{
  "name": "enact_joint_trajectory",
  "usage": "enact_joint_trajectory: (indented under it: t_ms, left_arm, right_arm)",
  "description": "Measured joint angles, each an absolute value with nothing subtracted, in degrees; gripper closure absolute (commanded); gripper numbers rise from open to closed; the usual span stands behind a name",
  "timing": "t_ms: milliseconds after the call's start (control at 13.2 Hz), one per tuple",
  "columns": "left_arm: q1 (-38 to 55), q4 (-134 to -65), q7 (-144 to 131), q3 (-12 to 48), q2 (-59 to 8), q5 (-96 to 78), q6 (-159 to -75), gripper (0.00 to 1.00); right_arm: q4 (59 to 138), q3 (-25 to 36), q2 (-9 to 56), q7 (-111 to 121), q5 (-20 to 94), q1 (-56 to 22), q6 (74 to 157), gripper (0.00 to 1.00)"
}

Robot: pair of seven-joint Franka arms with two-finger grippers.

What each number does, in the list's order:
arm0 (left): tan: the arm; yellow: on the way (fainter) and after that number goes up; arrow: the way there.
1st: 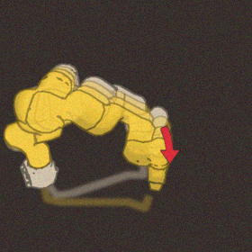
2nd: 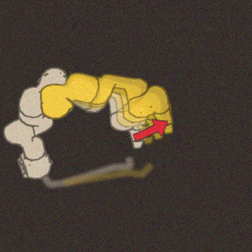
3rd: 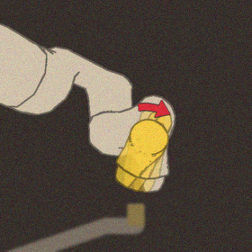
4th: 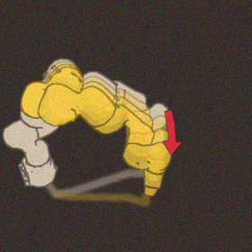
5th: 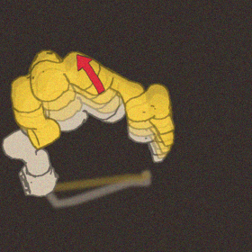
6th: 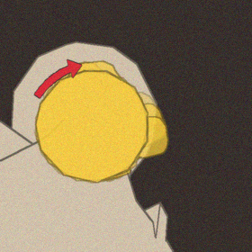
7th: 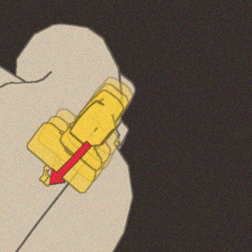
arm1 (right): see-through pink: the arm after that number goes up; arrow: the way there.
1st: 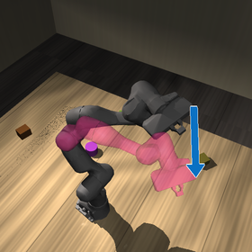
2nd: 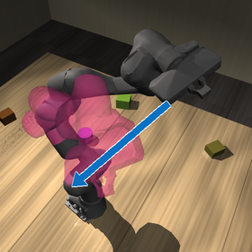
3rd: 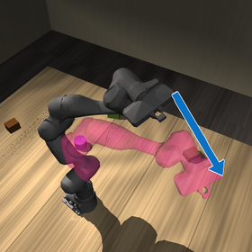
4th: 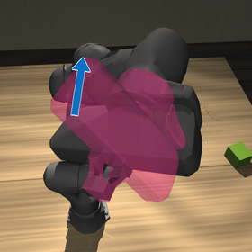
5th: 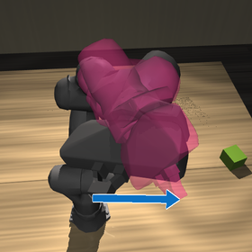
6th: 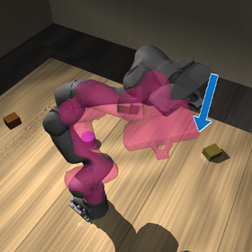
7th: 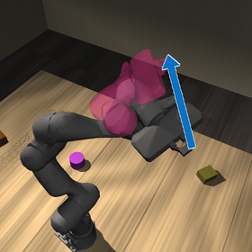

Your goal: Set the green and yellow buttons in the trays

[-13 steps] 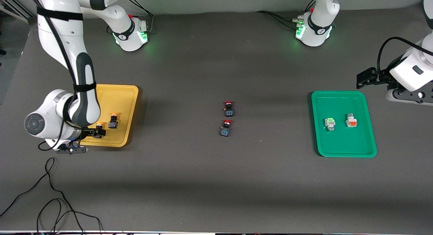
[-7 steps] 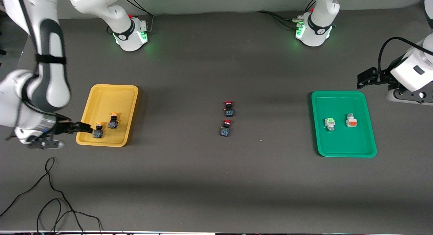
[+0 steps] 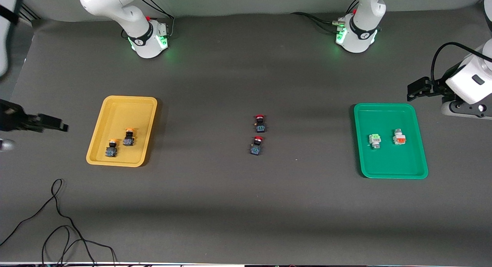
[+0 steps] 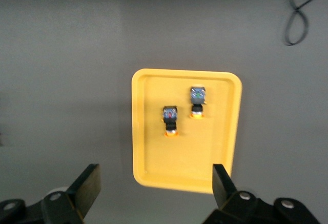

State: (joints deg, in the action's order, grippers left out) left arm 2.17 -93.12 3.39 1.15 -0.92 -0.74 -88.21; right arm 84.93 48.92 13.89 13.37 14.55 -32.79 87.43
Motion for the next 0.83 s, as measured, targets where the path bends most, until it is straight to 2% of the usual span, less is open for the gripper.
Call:
enact_joint_trajectory:
  t_ms: [303, 832]
  left_arm:
    - [2.18, -93.09, 3.40, 1.13, -0.92, -0.73, -88.22, 0.00]
    - [2.18, -90.94, 3.38, 1.07, -1.50, -0.70, -88.21, 0.00]
  right_arm:
    - [75.30, 49.16, 13.71, 12.57, 10.58, -32.85, 81.38, 0.00]
    - [72.79, 49.59, 14.06, 12.44, 10.40, -32.83, 78.15, 0.00]
